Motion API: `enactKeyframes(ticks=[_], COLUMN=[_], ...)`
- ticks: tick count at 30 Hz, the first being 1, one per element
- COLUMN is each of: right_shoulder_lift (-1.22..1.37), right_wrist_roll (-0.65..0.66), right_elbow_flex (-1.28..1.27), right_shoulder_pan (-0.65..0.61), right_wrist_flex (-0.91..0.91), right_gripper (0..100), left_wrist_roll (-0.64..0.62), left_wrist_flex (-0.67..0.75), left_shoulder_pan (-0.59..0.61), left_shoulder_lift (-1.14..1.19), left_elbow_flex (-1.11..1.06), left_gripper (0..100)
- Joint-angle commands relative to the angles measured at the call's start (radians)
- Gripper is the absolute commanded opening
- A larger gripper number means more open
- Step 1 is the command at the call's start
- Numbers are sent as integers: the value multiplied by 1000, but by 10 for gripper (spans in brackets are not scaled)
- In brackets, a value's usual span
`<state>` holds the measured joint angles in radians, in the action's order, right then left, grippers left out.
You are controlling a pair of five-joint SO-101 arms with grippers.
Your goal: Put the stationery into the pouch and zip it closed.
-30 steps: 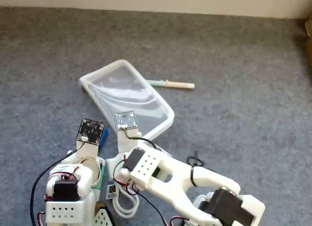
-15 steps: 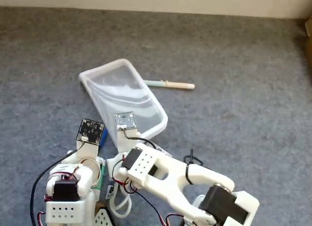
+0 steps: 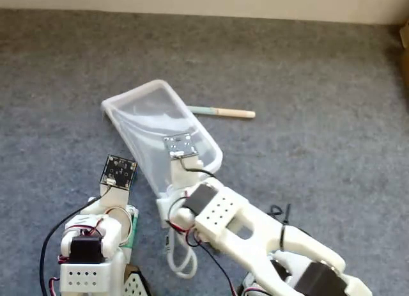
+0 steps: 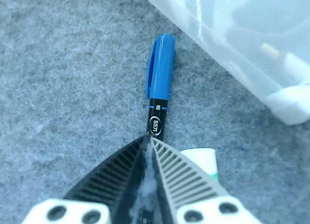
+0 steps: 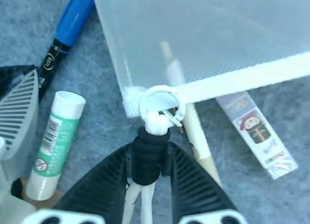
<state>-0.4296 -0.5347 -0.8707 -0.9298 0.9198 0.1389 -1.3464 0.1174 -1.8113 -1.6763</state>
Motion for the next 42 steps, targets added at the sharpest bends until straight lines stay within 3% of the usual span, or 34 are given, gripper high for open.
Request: enactKeyframes(ticks=[1, 29, 34, 42], right_shoulder_lift=[-97, -159, -160, -179], right_wrist_roll=[68, 74, 221, 230], right_elbow_flex=[-7, 2, 58, 120], right_shoulder_pan=[28, 82, 87, 87], right_wrist_flex=[5, 7, 5, 12], right_gripper=[9, 9, 9, 9], left_wrist_roll=[-6, -6, -5, -3], left_wrist_flex=[-3, -3, -3, 0], left_shoulder_pan=[13, 8, 15, 8], left_shoulder_lift=[-5, -5, -7, -8], left_elbow_flex=[-18, -18, -18, 156], left_gripper=[5, 5, 5, 5])
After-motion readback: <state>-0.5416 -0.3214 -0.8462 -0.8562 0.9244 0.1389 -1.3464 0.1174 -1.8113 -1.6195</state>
